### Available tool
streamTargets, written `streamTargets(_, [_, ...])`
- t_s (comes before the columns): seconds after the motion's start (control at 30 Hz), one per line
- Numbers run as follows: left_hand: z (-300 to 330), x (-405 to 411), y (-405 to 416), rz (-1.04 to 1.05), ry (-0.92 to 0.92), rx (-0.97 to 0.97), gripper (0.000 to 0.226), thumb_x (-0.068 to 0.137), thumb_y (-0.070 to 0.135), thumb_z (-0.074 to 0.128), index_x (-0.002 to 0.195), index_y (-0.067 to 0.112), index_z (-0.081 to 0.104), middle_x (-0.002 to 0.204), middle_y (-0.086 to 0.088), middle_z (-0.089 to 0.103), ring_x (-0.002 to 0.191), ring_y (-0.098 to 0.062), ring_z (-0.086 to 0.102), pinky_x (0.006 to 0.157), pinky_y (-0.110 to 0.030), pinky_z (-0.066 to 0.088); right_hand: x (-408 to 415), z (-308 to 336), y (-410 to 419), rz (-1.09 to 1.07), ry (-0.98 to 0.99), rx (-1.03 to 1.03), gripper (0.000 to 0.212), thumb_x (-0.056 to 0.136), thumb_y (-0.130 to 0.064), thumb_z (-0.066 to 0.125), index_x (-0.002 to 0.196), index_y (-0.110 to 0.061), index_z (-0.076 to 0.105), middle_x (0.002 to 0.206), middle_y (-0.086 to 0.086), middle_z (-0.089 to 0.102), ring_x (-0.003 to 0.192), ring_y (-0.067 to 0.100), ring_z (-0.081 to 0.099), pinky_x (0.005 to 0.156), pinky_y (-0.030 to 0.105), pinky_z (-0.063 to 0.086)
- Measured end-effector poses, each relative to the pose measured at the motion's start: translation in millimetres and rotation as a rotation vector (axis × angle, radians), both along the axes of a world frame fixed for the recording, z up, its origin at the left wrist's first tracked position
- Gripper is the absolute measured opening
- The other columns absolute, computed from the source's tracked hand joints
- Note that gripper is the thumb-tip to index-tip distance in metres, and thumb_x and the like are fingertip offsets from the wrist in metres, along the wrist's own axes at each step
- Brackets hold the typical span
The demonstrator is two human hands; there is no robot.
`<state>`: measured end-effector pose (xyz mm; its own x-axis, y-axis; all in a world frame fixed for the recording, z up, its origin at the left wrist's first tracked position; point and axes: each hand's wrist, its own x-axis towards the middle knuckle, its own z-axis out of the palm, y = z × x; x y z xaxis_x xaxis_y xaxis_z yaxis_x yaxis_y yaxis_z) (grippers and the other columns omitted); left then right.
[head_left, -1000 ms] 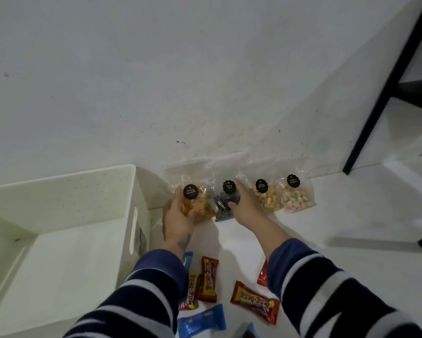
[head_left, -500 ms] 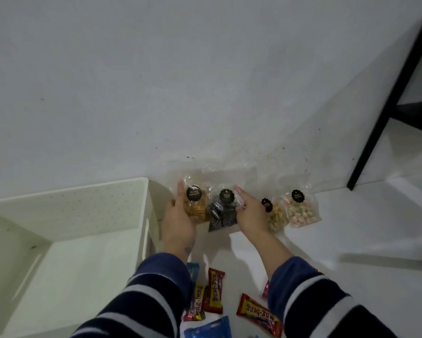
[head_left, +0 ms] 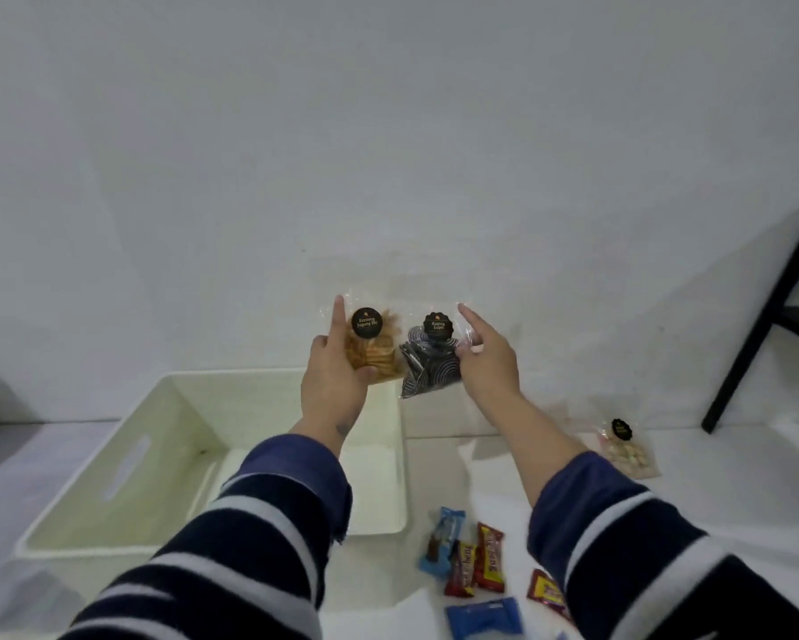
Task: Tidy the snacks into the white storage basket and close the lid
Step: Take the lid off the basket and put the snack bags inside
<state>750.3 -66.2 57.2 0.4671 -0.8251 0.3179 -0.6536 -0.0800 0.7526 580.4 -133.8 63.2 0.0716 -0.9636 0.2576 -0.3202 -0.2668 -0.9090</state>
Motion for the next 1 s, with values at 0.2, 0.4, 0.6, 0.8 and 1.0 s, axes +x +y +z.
streamTargets(0.2, [-57, 116, 59, 0.008, 0.111, 0.154, 0.106, 0.079, 0.013, 0.072, 0.145, 0.051, -0.002, 0.114, -0.002, 0.056, 0.099, -0.018, 0.058, 0.089, -0.035, 0.048, 103, -37, 44, 0.024, 0.007, 0.155, 0.057, 0.092, 0.003, 0.044, 0.134, -0.034, 0.053, 0.077, -0.008, 0.043, 0.071, 0.012, 0.047, 0.074, 0.027, 0.045])
streamTargets(0.4, [-100, 203, 83, 0.017, 0.202, 0.352, 0.114, 0.072, 0.005, 0.076, 0.148, 0.044, 0.0, 0.12, -0.007, 0.055, 0.097, -0.023, 0.061, 0.087, -0.038, 0.052, 186, -82, 60, 0.085, 0.111, 0.347, 0.057, 0.095, 0.004, 0.039, 0.139, -0.03, 0.047, 0.124, 0.005, 0.052, 0.108, 0.019, 0.054, 0.078, 0.026, 0.048])
streamTargets(0.6, [-121, 241, 61, 0.041, 0.174, 0.462, 0.11, 0.077, -0.004, 0.066, 0.146, 0.048, -0.002, 0.13, -0.012, 0.049, 0.104, -0.023, 0.058, 0.096, -0.039, 0.048, 243, -118, 46, 0.084, 0.148, 0.457, 0.067, 0.088, 0.014, 0.037, 0.138, -0.03, 0.046, 0.132, 0.004, 0.052, 0.099, 0.022, 0.056, 0.067, 0.027, 0.053])
streamTargets(0.8, [-150, 248, 41, 0.055, 0.147, 0.613, 0.092, 0.093, 0.004, 0.047, 0.144, 0.047, -0.017, 0.145, -0.023, 0.033, 0.126, -0.034, 0.046, 0.111, -0.043, 0.032, 261, -143, 36, 0.207, 0.255, 0.543, 0.072, 0.088, 0.012, 0.051, 0.145, -0.029, 0.035, 0.151, 0.006, 0.036, 0.132, 0.028, 0.044, 0.096, 0.03, 0.048])
streamTargets(1.0, [-152, 252, 37, 0.03, 0.125, 0.706, 0.099, 0.089, -0.001, 0.052, 0.146, 0.036, -0.02, 0.134, -0.018, 0.05, 0.114, -0.027, 0.054, 0.102, -0.035, 0.041, 253, -135, 38, 0.297, 0.307, 0.596, 0.08, 0.087, 0.003, 0.061, 0.15, -0.028, 0.025, 0.155, 0.007, 0.028, 0.132, 0.028, 0.042, 0.09, 0.028, 0.048])
